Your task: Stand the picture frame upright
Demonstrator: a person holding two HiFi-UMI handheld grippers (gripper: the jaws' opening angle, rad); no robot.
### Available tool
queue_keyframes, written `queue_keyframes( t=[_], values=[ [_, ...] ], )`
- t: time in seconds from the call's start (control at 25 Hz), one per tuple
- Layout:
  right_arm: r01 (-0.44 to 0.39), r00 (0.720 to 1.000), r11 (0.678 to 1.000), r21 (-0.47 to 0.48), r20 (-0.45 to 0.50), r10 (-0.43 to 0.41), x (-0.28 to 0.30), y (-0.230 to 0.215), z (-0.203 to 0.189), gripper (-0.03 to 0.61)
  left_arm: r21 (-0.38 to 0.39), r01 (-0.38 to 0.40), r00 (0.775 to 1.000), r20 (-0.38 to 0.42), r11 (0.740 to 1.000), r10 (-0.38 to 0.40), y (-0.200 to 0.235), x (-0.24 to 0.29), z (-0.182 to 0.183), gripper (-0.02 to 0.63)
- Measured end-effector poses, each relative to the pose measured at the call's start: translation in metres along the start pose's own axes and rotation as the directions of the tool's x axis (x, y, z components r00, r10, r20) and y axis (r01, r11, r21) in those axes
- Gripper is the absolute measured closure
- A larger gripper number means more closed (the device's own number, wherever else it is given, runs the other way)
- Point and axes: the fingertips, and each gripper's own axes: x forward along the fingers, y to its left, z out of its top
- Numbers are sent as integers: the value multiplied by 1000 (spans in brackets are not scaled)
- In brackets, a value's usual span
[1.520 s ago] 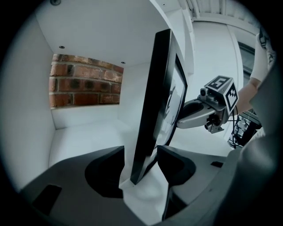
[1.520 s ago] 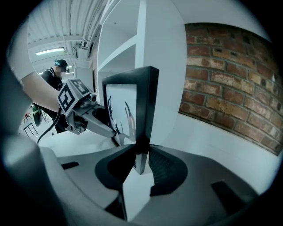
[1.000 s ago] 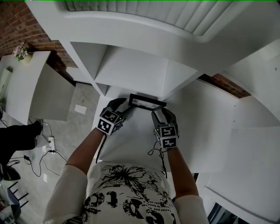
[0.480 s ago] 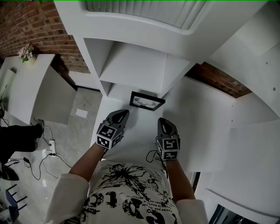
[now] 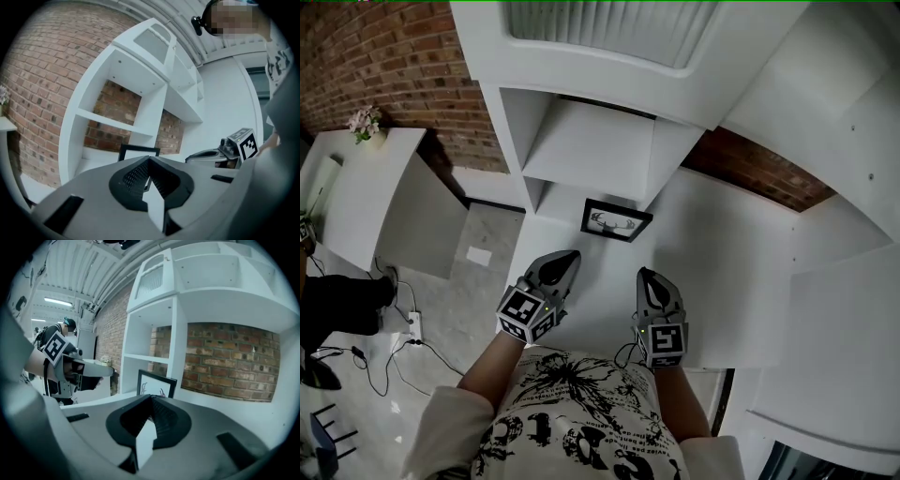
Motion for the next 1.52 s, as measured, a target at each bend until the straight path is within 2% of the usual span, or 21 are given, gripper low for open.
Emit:
queue_keyframes(
  t=[0.12,0.32,0.68,1.12,1.28,1.52],
  values=[
    [-15,1000,1000,10,11,14,-10,13,3,574,96,8,1000,21,995,-10,-9,-13,18,601],
    [-18,999,998,62,35,16,-29,22,10,574,139,35,998,39,990,-40,-27,-28,32,601],
    [-16,998,998,56,61,12,-40,28,24,575,132,49,999,10,990,-50,-35,-36,35,601],
    [-40,997,999,10,66,39,-40,37,32,574,138,43,998,42,989,-49,-34,-40,45,601],
    [-34,998,999,6,59,34,-41,37,33,575,151,32,999,22,988,-35,-29,-42,46,601],
    [-39,997,999,5,65,38,-40,38,36,574,124,17,999,36,992,-22,-25,-42,51,601]
  ],
)
